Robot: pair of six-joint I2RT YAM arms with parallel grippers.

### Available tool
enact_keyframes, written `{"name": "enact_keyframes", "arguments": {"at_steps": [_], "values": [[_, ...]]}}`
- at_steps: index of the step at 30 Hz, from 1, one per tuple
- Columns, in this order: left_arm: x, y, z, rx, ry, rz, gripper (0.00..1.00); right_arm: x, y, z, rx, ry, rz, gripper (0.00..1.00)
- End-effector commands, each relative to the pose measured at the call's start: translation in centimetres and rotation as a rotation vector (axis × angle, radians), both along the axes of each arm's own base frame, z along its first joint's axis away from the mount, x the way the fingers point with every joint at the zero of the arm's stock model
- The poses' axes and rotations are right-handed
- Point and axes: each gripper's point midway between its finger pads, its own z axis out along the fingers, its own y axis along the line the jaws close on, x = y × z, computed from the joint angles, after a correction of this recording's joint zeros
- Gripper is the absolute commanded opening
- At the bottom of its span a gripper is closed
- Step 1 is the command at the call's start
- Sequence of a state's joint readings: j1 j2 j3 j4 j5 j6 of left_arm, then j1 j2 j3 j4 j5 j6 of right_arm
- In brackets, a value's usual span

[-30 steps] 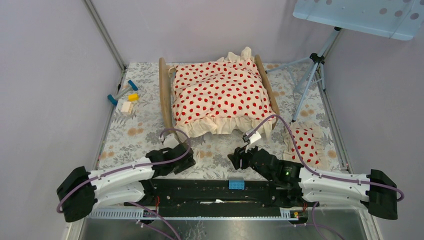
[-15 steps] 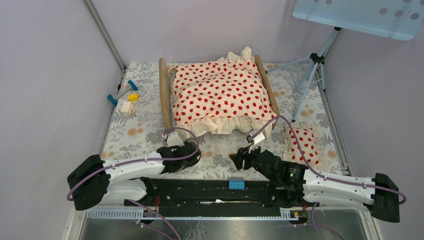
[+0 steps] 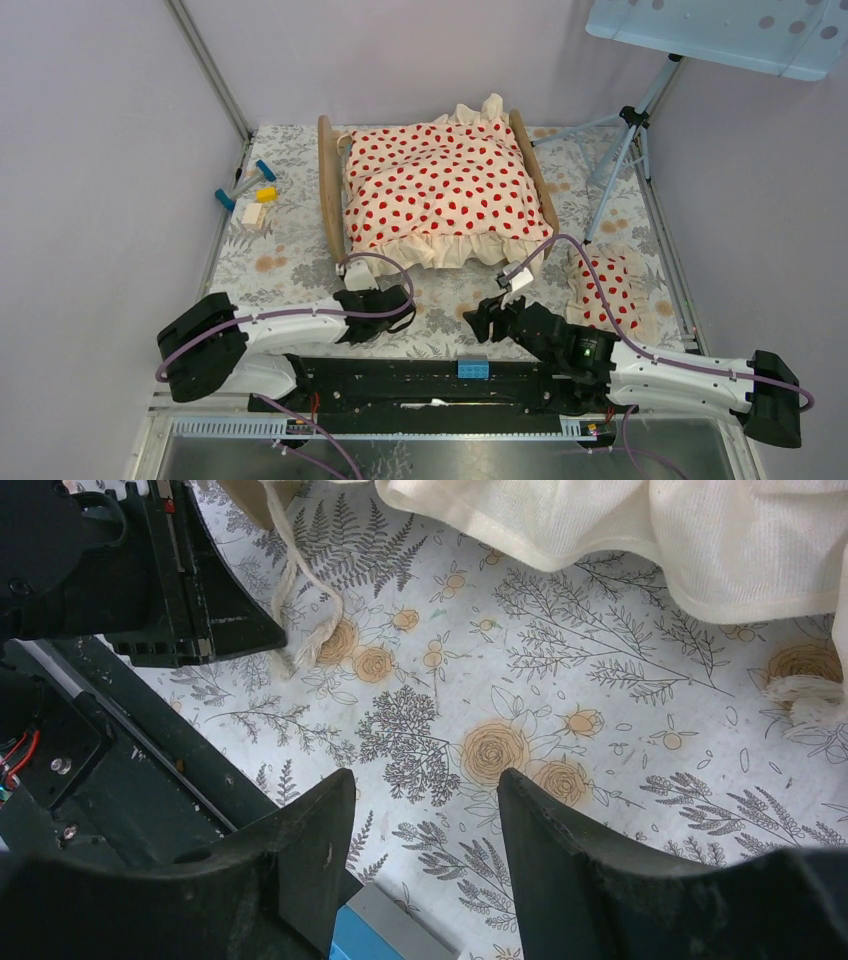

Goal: Set up the pet bed
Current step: Tie the ropes to the bed frame.

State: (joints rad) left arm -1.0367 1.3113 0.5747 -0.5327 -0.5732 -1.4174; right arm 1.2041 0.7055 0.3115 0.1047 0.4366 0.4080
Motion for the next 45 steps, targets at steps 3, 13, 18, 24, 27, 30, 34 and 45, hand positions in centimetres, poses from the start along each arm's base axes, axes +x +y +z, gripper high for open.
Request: {"name": "enact_keyframes", "arguments": {"at_steps": [3, 13, 18, 24, 27, 30, 34, 45], "values": [[-3.2, 2.5, -2.8, 0.059, 0.116, 0.006, 0.0, 0.6, -0.7, 0.3, 0.016, -0.023, -0.044, 0.63], [-3.1, 3.1, 1.4, -0.058, 0.029, 0.005, 0.0, -0.7, 2.0, 1.3, 0.051, -0.066, 0.122, 0.67], [-2.5, 1.8, 5.0, -0.139, -0.024, -0.034, 0.0, -2.3, 4.7, 2.1, 0.077, -0.173, 0.328, 0.66], [-2.3, 0.5, 8.7, -0.258, -0.058, -0.058, 0.0, -3.5, 7.5, 3.2, 0.054, -0.402, 0.547, 0.71], [-1.8, 0.4, 10.2, -0.308, -0.071, -0.056, 0.0, -3.3, 8.9, 2.9, -0.032, -0.519, 0.636, 0.76], [-1.0, 0.3, 11.5, -0.359, -0.073, -0.063, 0.0, -2.7, 10.6, 2.6, -0.104, -0.597, 0.695, 0.78], [0.2, 0.1, 12.9, -0.453, -0.072, -0.054, 0.0, -1.7, 12.2, 4.0, -0.05, -0.729, 0.661, 0.78], [1.9, -1.3, 15.0, -0.769, -0.069, 0.08, 0.0, 0.8, 17.3, 5.7, 0.217, -0.753, 0.509, 0.72]]}}
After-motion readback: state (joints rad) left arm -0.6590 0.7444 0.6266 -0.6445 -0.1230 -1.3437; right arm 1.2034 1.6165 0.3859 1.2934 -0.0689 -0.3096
